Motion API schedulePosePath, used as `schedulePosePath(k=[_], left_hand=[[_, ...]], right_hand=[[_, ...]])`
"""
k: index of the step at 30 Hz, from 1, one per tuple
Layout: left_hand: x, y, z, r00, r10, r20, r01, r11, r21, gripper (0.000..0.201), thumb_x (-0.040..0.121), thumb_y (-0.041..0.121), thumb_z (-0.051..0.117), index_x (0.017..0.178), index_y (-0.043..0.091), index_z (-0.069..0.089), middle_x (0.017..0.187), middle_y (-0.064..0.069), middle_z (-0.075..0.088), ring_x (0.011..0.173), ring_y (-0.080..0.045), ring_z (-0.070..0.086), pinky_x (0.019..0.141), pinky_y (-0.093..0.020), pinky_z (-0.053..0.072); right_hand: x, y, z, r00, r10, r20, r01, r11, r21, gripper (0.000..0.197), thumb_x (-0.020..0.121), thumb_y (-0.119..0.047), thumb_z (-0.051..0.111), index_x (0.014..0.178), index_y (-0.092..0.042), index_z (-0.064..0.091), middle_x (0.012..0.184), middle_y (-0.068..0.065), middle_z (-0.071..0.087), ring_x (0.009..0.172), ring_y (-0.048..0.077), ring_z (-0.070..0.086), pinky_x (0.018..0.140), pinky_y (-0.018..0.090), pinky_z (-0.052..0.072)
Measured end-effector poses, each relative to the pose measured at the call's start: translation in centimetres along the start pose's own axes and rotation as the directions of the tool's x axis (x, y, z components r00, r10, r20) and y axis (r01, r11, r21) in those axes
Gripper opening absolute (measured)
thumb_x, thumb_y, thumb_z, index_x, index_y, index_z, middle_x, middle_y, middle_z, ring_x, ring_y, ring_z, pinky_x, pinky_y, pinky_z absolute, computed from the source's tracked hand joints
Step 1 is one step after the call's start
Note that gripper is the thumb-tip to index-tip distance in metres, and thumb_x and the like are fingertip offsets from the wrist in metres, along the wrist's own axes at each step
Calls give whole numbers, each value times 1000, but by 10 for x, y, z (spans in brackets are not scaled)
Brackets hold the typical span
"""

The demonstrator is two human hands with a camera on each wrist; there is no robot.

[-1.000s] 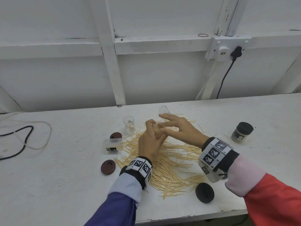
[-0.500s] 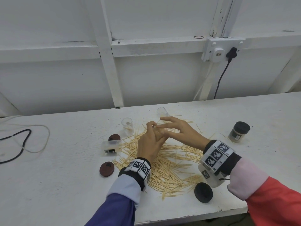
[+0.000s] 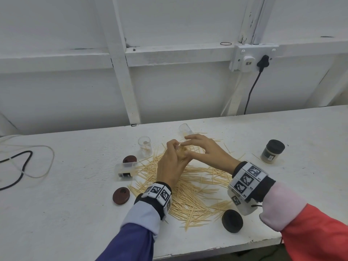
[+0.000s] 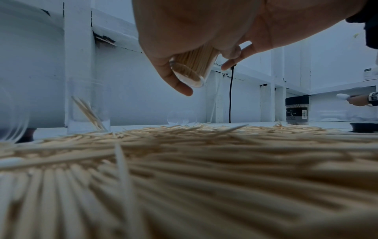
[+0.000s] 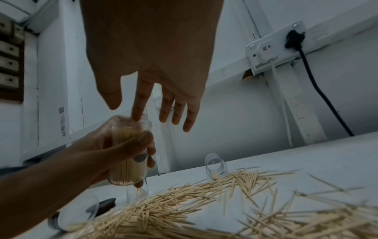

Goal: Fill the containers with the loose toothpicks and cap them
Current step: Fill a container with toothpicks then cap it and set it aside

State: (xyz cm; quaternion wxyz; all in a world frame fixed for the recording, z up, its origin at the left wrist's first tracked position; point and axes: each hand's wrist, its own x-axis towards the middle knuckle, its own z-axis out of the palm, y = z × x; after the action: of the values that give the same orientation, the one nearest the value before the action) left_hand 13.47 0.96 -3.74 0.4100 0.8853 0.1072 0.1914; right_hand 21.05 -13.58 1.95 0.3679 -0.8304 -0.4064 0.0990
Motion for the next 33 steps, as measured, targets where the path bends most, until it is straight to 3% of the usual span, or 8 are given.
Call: schedulePosePath(k=[3, 7, 11, 15, 17, 20, 25, 33], left_hand=[[2, -3, 1, 1000, 9, -4, -9, 1000, 3, 56, 85, 55, 63, 120, 31, 27, 122, 4, 55, 95, -18, 63, 76, -38, 53], [1, -1, 1, 1000, -5, 3, 5, 1000, -20, 60, 78, 71, 56, 116, 36, 26, 117, 5, 56, 90, -16, 63, 72, -36, 53], [2, -5, 2, 999, 35, -10, -35, 999, 21, 55, 86, 51, 65, 121, 32, 26, 120, 4, 54, 93, -16, 61, 69, -29, 46], [2, -6, 3, 998, 56, -32, -53, 996, 71, 58, 86, 45, 69, 127, 23, 33, 116, 6, 49, 95, -9, 54, 70, -26, 45], [2, -7, 3, 997, 61, -49, -56, 994, 99, 58, 85, 28, 71, 131, 19, 36, 119, 2, 50, 103, -12, 53, 75, -26, 45], [1, -7, 3, 998, 63, -30, -58, 989, 135, 59, 79, 13, 68, 131, 17, 39, 110, 10, 44, 102, -14, 53, 79, -29, 46], [1, -10, 5, 997, 77, -13, -74, 984, 160, 55, 81, 11, 65, 130, 15, 40, 113, 4, 46, 103, -14, 48, 78, -29, 45], [2, -11, 5, 989, 144, -34, -135, 973, 185, 49, 77, 11, 73, 119, 20, 48, 112, 9, 48, 104, -11, 46, 70, -21, 37]], right_hand=[[-2, 1, -1, 998, -24, 64, 22, 999, 34, 25, 91, -41, 63, 116, -42, 65, 139, -16, 47, 131, 3, 38, 110, 39, 32], [-2, 1, -5, 1000, -20, -19, 21, 996, 91, 22, 91, -37, 64, 113, -40, 67, 137, -16, 49, 130, 3, 40, 110, 40, 33], [-3, 1, -4, 998, -26, 60, 22, 998, 58, 27, 91, -36, 66, 118, -37, 67, 138, -15, 49, 129, 2, 41, 107, 32, 34], [-2, 8, -7, 982, 12, -188, 34, 971, 238, 22, 93, -19, 63, 113, -25, 70, 118, -9, 64, 110, 3, 57, 88, 20, 48], [1, 19, -8, 972, 111, -206, -79, 984, 157, 19, 91, -15, 64, 109, -21, 70, 107, -5, 68, 97, 9, 61, 80, 24, 49], [5, 40, -4, 963, 263, 55, -250, 953, -172, 20, 89, -18, 68, 108, -19, 70, 106, -3, 69, 86, 10, 61, 76, 23, 49], [3, 47, 13, 926, 337, 170, -197, 815, -545, 24, 91, -28, 61, 112, -19, 70, 110, -5, 68, 90, 12, 60, 75, 24, 46], [7, 40, 27, 939, 270, 212, -45, 708, -705, 11, 88, -21, 60, 90, -21, 70, 94, -2, 65, 86, 19, 64, 69, 28, 44]])
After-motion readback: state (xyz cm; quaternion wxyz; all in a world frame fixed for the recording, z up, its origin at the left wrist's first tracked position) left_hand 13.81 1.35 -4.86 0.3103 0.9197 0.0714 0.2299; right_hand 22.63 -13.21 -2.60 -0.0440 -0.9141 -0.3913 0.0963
